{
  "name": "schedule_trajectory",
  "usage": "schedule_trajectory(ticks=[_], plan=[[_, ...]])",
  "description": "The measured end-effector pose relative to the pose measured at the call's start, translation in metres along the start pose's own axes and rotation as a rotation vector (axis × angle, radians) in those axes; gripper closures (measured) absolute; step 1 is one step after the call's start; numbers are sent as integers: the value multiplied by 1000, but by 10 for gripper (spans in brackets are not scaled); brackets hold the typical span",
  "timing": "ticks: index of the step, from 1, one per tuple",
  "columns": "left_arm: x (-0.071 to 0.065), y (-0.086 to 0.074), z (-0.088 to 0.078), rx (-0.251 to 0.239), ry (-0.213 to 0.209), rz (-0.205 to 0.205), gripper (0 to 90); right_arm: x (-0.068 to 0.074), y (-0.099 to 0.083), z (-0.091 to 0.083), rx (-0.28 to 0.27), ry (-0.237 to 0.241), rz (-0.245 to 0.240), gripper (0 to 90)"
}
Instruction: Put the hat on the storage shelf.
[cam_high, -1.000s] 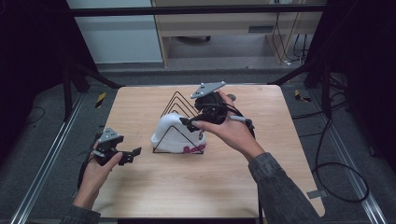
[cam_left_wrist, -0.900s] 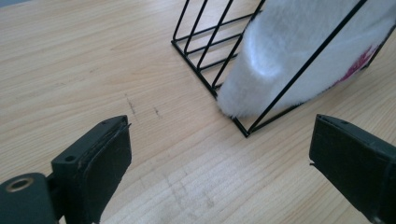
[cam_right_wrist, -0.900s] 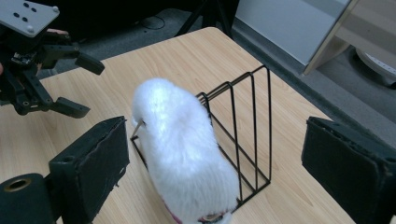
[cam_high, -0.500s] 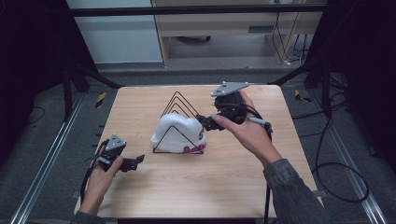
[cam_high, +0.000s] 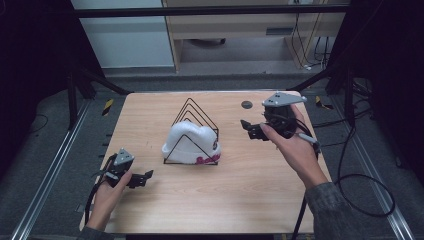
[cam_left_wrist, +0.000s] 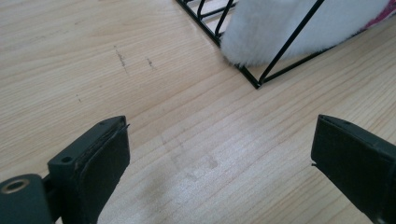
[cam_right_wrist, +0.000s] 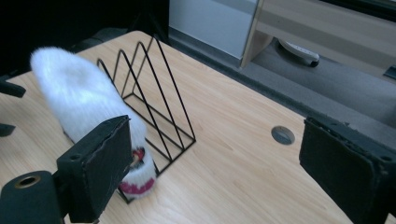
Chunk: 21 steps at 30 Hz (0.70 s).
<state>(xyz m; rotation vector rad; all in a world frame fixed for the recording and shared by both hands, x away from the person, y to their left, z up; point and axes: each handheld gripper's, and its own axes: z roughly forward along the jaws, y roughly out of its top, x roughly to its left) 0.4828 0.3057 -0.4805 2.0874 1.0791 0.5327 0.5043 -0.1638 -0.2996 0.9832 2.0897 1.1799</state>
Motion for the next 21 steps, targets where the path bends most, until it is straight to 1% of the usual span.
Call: schedule_trajectory(ticks=[7, 11, 12, 14, 15, 18, 21], plan=[[1, -3, 3, 12, 1, 1, 39, -13, -29, -8, 23, -25, 28, 96], [1, -6, 7, 33, 2, -1, 40, -21, -47, -10, 38, -40, 51, 96], [1, -7, 8, 36, 2, -2, 39, -22, -51, -10, 41, -42, 54, 95], [1, -9, 11, 48, 2, 1, 39, -24, -60, -10, 57, -62, 47, 94], [0, -9, 12, 50, 0, 2, 39, -25, -66, -10, 62, -67, 52, 94], [1, -11, 14, 54, 2, 0, 39, -27, -82, -8, 70, -65, 77, 99], [1, -13, 15, 57, 2, -2, 39, -28, -95, -5, 81, -63, 87, 99]])
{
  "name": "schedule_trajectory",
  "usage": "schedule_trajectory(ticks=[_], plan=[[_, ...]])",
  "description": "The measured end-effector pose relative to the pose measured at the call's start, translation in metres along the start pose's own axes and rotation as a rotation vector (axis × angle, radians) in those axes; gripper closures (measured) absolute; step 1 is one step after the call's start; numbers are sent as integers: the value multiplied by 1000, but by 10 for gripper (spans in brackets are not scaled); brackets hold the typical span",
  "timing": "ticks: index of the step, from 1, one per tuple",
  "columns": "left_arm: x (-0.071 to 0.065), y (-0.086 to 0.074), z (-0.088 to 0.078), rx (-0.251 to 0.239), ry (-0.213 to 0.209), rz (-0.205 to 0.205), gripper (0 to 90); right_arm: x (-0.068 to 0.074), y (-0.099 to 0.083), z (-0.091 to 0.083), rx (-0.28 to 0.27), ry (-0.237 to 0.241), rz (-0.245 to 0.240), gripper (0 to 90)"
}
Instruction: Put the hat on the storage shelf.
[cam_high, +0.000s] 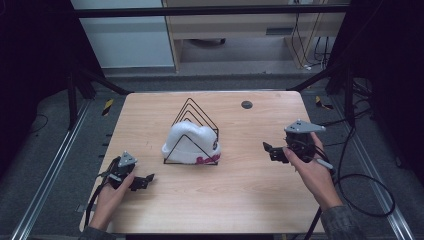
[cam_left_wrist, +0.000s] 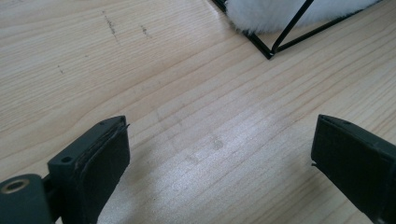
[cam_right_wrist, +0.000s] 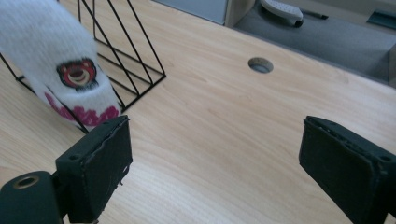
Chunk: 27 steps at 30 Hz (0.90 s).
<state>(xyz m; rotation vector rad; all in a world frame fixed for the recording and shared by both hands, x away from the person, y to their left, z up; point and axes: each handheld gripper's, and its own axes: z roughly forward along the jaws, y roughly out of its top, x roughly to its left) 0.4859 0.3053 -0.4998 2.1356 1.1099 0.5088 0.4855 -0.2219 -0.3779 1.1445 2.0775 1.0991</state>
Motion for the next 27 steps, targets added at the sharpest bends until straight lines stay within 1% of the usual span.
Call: schedule_trajectory(ticks=[4, 8, 12, 15, 17, 21, 27], plan=[[-1, -1, 2, 12, 7, 8, 39, -1, -13, 5, 12, 2, 17, 99], [-2, -2, 4, 23, 6, 12, 39, -1, -26, 10, 30, 5, 33, 99], [-2, -3, 4, 19, 2, 6, 36, -1, -38, 18, 49, 10, 45, 102], [-1, -5, 4, 9, -6, -8, 32, -2, -46, 25, 62, 15, 54, 103], [0, -6, 4, 5, -6, -8, 27, -1, -51, 29, 74, 19, 57, 103], [-1, -7, 4, -4, -6, -7, 23, 2, -60, 36, 92, 26, 72, 106], [-1, -7, 4, -6, -7, -7, 21, 10, -73, 46, 124, 44, 70, 108]])
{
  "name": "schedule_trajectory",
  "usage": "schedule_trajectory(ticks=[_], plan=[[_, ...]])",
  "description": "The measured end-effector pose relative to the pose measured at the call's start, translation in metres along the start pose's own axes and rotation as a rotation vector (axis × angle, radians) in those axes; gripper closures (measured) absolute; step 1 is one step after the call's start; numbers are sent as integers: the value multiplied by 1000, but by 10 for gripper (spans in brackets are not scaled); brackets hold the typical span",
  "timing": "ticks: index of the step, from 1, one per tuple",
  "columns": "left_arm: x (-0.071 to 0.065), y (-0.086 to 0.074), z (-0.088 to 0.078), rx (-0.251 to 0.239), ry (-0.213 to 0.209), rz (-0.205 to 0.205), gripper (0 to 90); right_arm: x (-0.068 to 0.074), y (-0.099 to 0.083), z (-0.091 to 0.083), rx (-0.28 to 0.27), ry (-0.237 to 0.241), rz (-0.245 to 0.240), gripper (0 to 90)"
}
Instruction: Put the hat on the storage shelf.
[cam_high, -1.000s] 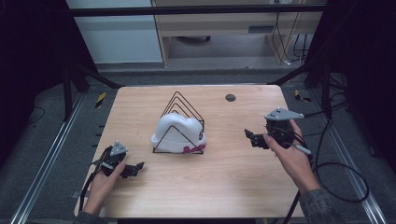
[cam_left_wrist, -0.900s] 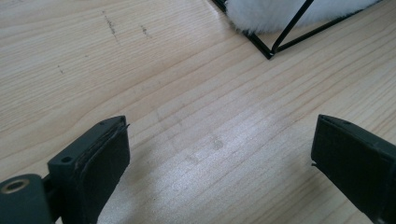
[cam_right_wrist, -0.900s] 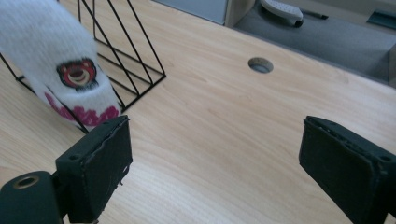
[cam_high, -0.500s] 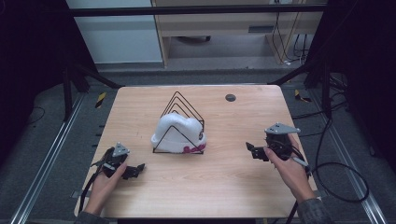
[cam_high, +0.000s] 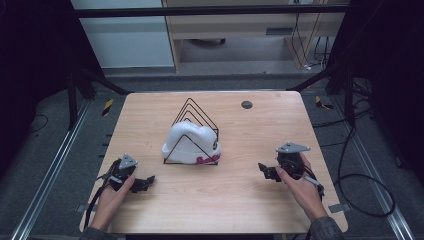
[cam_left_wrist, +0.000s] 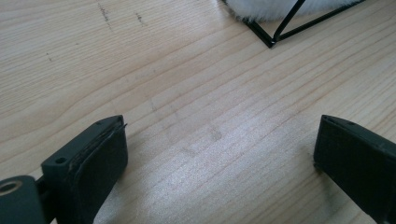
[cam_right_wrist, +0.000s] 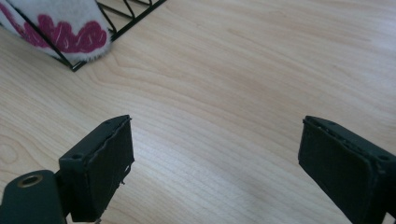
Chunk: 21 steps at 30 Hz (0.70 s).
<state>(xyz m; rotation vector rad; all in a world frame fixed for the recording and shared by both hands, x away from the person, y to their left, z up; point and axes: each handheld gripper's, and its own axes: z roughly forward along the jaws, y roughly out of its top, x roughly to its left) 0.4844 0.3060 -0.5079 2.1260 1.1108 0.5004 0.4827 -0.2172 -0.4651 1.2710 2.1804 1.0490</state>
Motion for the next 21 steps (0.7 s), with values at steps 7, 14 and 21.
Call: schedule_trajectory(ticks=[7, 14, 21], plan=[[0, 0, 0, 1, 0, 1, 18, 8, -9, 13, 23, 17, 0, 108], [0, -1, -1, 3, 0, 5, 12, 13, -14, 25, 26, 4, 0, 114], [-1, -1, -1, 2, -2, 5, 7, 14, -18, 38, 28, -34, 23, 122]])
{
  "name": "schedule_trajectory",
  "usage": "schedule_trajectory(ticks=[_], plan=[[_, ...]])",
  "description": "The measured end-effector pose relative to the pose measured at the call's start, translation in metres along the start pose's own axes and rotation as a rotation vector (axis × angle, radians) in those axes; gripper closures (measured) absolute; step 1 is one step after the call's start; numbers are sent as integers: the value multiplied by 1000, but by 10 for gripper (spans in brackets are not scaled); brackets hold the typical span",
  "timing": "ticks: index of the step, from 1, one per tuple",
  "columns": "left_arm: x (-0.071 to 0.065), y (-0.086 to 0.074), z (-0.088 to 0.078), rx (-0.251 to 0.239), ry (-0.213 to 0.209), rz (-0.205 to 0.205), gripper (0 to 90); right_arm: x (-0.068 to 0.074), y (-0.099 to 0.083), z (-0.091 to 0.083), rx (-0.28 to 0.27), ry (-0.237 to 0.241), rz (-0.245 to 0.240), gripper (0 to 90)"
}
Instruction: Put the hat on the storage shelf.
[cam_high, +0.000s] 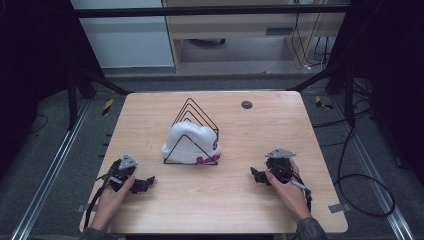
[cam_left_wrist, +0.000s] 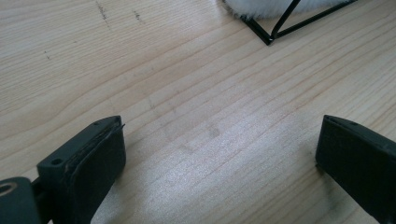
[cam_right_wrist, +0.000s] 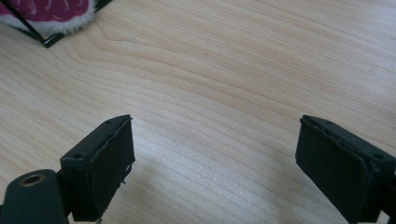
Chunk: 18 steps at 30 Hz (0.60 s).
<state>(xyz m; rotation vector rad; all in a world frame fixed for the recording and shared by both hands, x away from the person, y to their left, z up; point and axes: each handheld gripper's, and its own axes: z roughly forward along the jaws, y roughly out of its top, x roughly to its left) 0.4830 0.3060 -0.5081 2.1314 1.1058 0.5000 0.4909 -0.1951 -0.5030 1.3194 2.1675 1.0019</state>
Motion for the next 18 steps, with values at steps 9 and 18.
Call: schedule_trajectory(ticks=[9, 18], plan=[[0, 0, 0, 2, -1, 1, 2, 7, -1, 12, 20, -42, 4, 99], [0, -1, -1, 5, -3, -1, 0, 14, 2, 17, 32, -67, 24, 56]])
